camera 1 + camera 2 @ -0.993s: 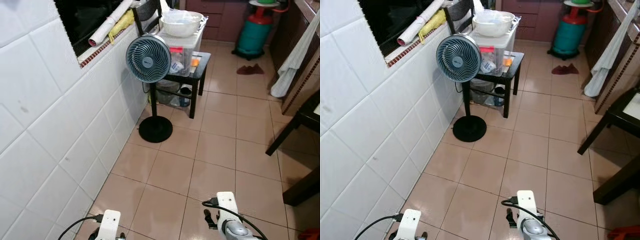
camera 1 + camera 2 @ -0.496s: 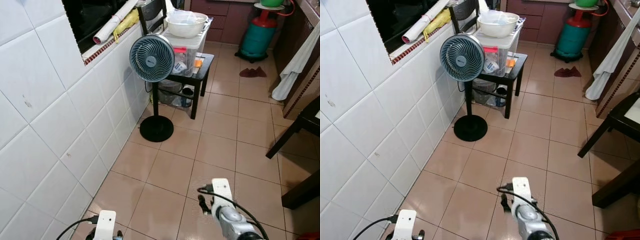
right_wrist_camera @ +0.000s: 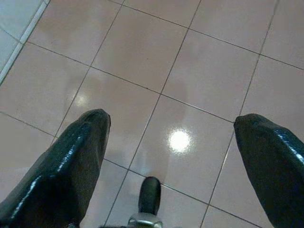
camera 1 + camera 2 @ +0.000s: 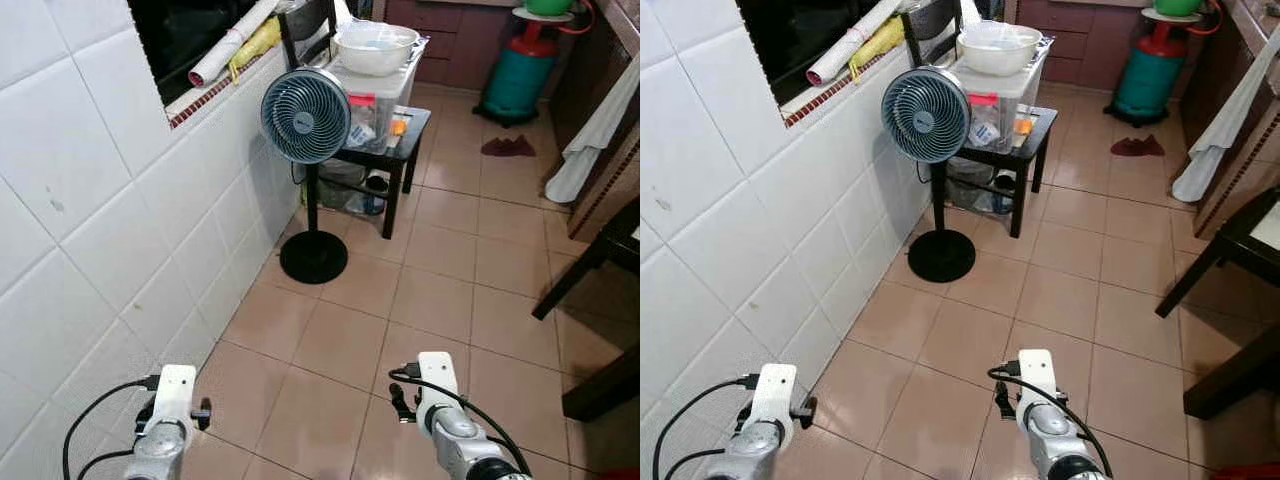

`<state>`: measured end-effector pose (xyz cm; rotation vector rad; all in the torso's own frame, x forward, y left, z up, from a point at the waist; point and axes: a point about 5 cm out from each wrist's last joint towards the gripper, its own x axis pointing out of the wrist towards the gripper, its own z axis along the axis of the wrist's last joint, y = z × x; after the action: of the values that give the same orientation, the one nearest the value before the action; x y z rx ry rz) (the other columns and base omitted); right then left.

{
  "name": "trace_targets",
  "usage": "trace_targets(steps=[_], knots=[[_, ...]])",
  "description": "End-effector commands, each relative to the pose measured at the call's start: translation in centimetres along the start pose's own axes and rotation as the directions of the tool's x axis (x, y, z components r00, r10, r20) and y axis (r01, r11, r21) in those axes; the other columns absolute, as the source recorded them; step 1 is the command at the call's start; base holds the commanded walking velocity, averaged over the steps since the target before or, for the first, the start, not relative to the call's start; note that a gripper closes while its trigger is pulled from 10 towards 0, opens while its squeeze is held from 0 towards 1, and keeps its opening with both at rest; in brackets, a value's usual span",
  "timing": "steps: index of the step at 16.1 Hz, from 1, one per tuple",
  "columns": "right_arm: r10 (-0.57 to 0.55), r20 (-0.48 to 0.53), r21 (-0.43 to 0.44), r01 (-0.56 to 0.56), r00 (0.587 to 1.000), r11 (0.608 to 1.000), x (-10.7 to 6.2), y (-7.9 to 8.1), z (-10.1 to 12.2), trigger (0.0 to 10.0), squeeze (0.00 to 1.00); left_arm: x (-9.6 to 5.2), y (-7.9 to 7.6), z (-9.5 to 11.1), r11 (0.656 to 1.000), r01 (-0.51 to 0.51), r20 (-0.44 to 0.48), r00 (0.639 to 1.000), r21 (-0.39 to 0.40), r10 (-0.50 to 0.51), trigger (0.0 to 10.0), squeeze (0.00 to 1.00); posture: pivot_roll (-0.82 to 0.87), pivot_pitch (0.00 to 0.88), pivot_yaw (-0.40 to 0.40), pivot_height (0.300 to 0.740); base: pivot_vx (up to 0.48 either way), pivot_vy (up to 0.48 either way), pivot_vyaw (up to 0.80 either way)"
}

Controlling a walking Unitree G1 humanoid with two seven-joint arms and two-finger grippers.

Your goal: Setting the table

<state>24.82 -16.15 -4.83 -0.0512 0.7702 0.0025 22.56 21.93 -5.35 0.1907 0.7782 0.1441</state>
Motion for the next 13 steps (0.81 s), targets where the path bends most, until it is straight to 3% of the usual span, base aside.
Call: trace_targets(steps=[1,4,8,13], knots=[[-0.008,0.003,0.004,0.008,1.0,1.0,0.0,0.0,0.1,10.0,0.0,0.1,0.3,0.2,1.0,0.01,-0.013,1.0,-0.003,-0.01,10.0,0.0,-0.04,0.01,0.041,0.74,0.0,0.0,0.0],[-0.011,-0.005,0.018,0.011,1.0,1.0,0.0,-0.1,-0.1,10.0,0.0,-0.2,-0.7,-1.4,0.997,0.07,-0.084,0.994,-0.022,-0.072,10.0,0.0,-0.05,0.011,0.045,0.74,0.0,0.0,0.0],[-0.02,-0.043,0.026,0.021,0.999,0.999,-0.2,-0.3,-1.2,10.0,0.0,-0.8,-1.7,-3.2,0.994,0.111,-0.133,0.985,0.007,-0.109,10.0,0.0,-0.05,0.011,0.044,0.74,0.0,0.0,0.0],[-0.026,-0.053,0.024,0.028,0.998,0.999,-0.3,-0.4,-1.5,10.0,0.0,-1.0,-1.8,-3.9,0.988,0.151,-0.168,0.975,0.02,-0.145,10.0,0.0,-0.06,0.016,0.049,0.74,0.0,0.0,-0.8]])
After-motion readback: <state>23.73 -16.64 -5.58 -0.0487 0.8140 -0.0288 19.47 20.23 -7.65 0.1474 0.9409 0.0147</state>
